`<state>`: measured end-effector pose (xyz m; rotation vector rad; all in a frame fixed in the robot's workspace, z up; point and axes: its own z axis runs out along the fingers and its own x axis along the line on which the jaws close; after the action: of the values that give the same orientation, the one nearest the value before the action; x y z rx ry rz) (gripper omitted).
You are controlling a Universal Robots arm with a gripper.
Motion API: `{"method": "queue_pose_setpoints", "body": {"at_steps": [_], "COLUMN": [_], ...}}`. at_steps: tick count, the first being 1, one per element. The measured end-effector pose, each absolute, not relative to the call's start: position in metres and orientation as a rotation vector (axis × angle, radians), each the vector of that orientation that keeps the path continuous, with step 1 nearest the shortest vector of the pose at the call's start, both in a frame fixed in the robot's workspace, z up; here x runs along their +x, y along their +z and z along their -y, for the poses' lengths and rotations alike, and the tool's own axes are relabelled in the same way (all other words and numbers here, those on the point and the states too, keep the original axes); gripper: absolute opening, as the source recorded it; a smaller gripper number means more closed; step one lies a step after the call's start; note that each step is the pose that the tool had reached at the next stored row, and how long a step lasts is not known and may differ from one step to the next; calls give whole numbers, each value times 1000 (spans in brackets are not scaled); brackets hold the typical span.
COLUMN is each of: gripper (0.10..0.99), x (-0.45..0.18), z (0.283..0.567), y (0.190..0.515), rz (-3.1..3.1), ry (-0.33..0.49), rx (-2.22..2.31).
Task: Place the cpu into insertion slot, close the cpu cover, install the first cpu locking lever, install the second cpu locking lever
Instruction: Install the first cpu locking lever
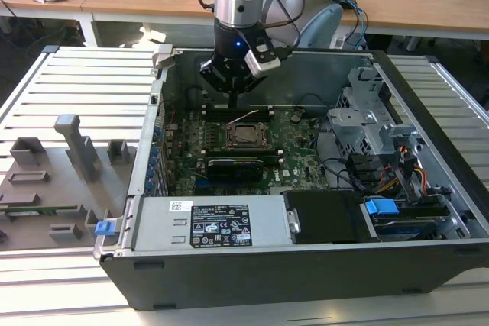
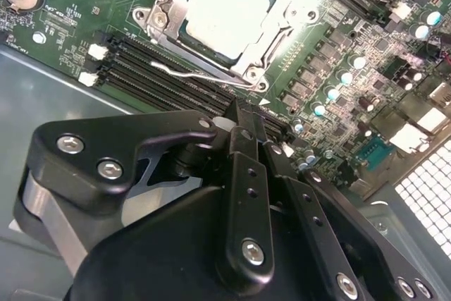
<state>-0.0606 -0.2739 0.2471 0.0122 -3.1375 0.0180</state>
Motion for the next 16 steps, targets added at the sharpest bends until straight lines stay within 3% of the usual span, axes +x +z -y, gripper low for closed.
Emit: {"method": "queue_pose_setpoints", "body": {"at_steps": [16], "gripper": [106], "x": [-60], "z": [274], "y": [226], "rz": [3138], "ry": [18], "rx": [20]}}
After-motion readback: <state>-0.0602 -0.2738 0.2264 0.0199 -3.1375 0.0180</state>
